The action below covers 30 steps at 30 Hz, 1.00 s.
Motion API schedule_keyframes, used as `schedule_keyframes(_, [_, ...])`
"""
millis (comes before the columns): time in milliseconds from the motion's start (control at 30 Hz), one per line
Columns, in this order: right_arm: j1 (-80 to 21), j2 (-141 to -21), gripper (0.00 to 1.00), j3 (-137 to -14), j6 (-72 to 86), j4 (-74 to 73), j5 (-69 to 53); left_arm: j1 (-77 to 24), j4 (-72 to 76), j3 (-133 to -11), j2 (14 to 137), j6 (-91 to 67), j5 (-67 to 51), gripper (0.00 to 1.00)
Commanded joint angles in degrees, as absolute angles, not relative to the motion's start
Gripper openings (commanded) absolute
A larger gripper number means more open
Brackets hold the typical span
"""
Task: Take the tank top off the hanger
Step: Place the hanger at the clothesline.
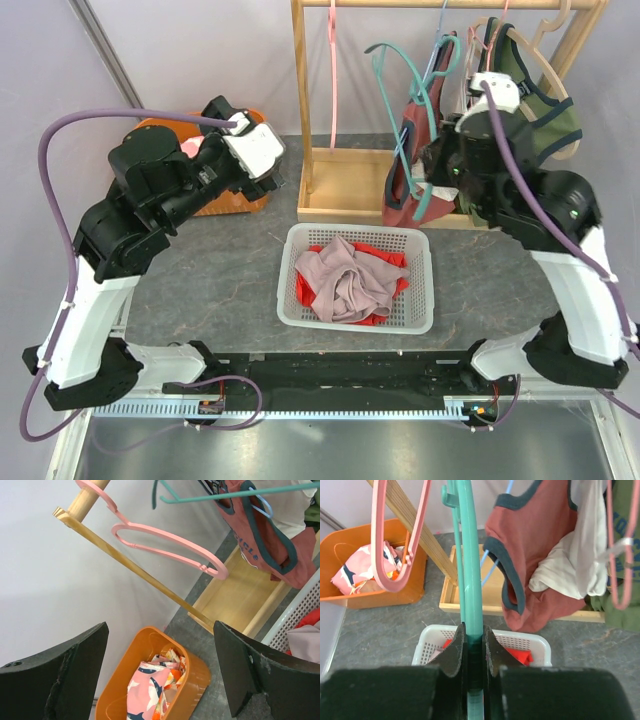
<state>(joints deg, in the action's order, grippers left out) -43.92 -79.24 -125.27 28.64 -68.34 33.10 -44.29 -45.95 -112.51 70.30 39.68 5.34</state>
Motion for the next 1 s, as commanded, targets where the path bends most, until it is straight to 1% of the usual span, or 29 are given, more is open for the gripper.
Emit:
schedule_keyframes(0, [-47.62,-85.58,0.00,-129.01,30.24,-61.88,39.62,-43.59,-44.03,-113.29,70.58,37.80,3.87,0.92])
schedule_keyframes(167, [-51.06,-91.93,0.00,-136.04,28.65,-61.44,44.64,-43.24,-43.77,-111.89,70.23,37.09,3.34,0.92])
schedule_keyframes(467, [-52.65,-98.95,0.00,-137.45,25.14,-57.04,52.98,-42.98,-43.07,-110.57,69.61,36.65,3.43,0.90])
schedule_keyframes(567, [-53.08,-99.32,0.00,-138.25,23.20,-58.62,56.59,-43.07,-42.89,-109.25,68.91,36.83,3.78,0.90])
schedule_keyframes(767, [-54.05,-94.75,0.00,-132.81,22.15,-57.66,58.88,-42.98,-42.36,-107.40,68.47,36.92,4.13,0.88])
schedule_keyframes(967, [-54.05,-97.73,0.00,-135.79,16.53,-56.95,61.87,-42.89,-42.19,-107.32,68.38,36.47,3.87,0.87])
